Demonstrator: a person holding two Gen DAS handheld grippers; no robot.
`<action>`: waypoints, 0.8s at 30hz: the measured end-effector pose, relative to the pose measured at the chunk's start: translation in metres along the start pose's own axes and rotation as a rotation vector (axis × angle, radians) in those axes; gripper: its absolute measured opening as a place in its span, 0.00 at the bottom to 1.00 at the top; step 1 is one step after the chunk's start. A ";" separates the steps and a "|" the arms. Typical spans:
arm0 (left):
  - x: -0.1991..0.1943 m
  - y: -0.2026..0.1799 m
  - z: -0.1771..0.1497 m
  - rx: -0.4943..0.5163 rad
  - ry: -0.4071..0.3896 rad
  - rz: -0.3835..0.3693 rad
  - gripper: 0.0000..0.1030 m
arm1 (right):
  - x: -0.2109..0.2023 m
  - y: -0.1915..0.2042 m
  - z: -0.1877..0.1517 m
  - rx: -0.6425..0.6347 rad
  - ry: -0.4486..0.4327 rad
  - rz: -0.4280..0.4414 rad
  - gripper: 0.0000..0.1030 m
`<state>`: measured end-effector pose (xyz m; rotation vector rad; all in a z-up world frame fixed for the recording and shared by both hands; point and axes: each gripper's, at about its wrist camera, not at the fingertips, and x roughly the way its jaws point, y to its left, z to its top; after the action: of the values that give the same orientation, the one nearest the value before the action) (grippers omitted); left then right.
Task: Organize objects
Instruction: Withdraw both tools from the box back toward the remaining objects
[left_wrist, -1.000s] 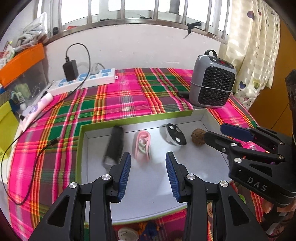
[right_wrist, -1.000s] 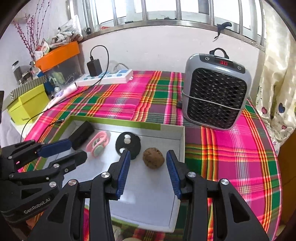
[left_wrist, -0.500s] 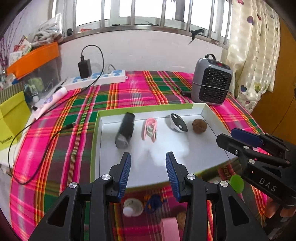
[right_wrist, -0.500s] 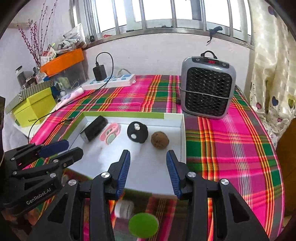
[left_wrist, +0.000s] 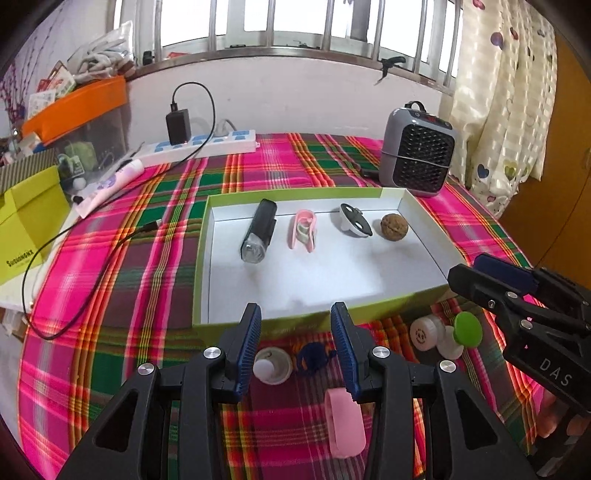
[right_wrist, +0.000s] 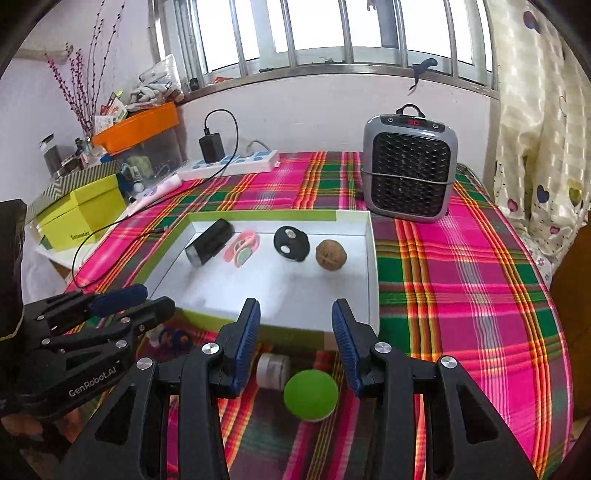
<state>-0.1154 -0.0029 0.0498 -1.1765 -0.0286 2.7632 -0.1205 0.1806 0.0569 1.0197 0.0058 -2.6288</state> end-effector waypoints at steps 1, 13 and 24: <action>-0.002 0.001 -0.002 -0.002 -0.001 0.001 0.36 | -0.002 0.000 -0.002 0.000 -0.001 -0.002 0.41; -0.015 0.008 -0.020 -0.004 -0.017 0.038 0.37 | -0.013 -0.003 -0.020 0.010 0.006 -0.011 0.44; -0.021 0.016 -0.035 -0.015 -0.009 0.055 0.37 | -0.017 0.001 -0.032 0.005 0.020 -0.005 0.45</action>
<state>-0.0780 -0.0224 0.0396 -1.1864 -0.0188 2.8210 -0.0870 0.1889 0.0444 1.0481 0.0064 -2.6243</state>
